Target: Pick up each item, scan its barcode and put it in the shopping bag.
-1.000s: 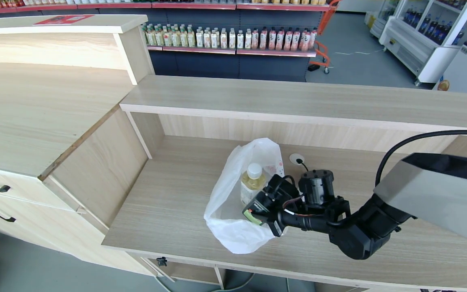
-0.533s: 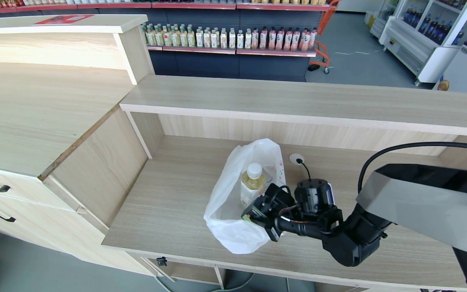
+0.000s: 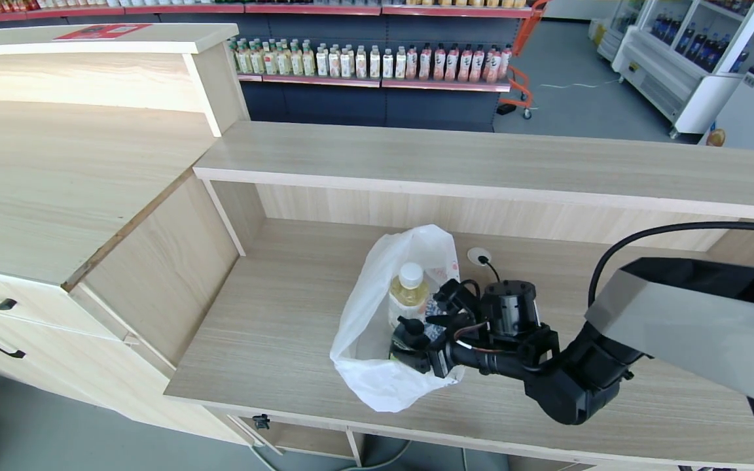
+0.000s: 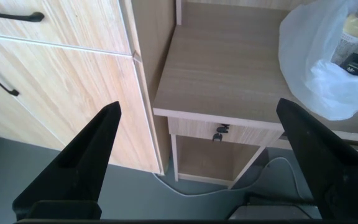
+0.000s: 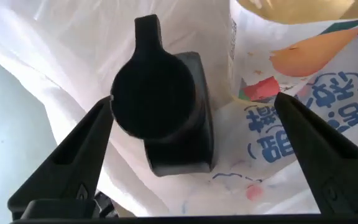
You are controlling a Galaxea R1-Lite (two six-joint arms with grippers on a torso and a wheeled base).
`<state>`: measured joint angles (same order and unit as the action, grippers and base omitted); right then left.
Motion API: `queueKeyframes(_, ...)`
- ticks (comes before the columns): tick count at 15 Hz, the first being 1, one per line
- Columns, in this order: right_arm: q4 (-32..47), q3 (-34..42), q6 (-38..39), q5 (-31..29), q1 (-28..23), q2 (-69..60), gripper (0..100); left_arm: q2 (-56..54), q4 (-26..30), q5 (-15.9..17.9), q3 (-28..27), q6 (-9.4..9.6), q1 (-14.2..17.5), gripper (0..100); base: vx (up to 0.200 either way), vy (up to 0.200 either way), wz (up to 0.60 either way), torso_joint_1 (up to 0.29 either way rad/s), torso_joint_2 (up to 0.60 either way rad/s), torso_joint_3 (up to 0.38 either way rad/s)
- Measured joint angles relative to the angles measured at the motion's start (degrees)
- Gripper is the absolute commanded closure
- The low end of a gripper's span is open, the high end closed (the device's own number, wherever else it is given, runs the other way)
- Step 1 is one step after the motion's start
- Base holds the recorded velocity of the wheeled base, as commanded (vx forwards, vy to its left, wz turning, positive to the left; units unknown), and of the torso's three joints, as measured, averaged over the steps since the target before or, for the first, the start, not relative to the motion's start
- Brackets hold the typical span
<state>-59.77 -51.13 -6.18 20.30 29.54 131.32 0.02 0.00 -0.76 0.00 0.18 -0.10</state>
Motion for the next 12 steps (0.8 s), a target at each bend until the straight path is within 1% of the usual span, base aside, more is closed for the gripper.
queueKeyframes(2,1.94,0.13,9.74,0.0,-0.05,-3.4,0,0.0,0.0,0.0,0.0,0.0,0.0,0,0.0,0.0,0.0,0.0,0.0,0.0)
queueKeyframes(3,3.83,0.24,12.34,0.0,-0.02,-5.49,0,0.0,0.0,0.0,0.0,-0.02,0.0,0,0.0,0.0,0.0,0.0,0.0,0.0)
queueKeyframes(5,6.95,0.94,14.91,-0.05,-0.52,-10.15,0,0.0,0.0,0.0,0.0,0.0,0.0,0,0.0,0.0,0.0,0.0,0.0,0.0)
queueKeyframes(7,7.69,3.15,17.21,-0.07,-1.18,-14.84,0,0.0,0.0,0.0,0.0,0.0,0.0,0,0.0,0.0,0.0,0.0,0.0,0.0)
queueKeyframes(10,8.81,8.61,19.15,-0.1,-4.38,-22.31,0,0.0,0.0,0.0,0.0,0.0,0.0,0,0.0,0.0,0.0,0.0,0.0,0.0)
queueKeyframes(12,9.68,12.24,20.03,-0.1,-7.63,-27.56,0,0.0,0.0,0.0,0.0,0.0,0.0,0,0.0,0.0,0.0,0.0,0.0,0.0)
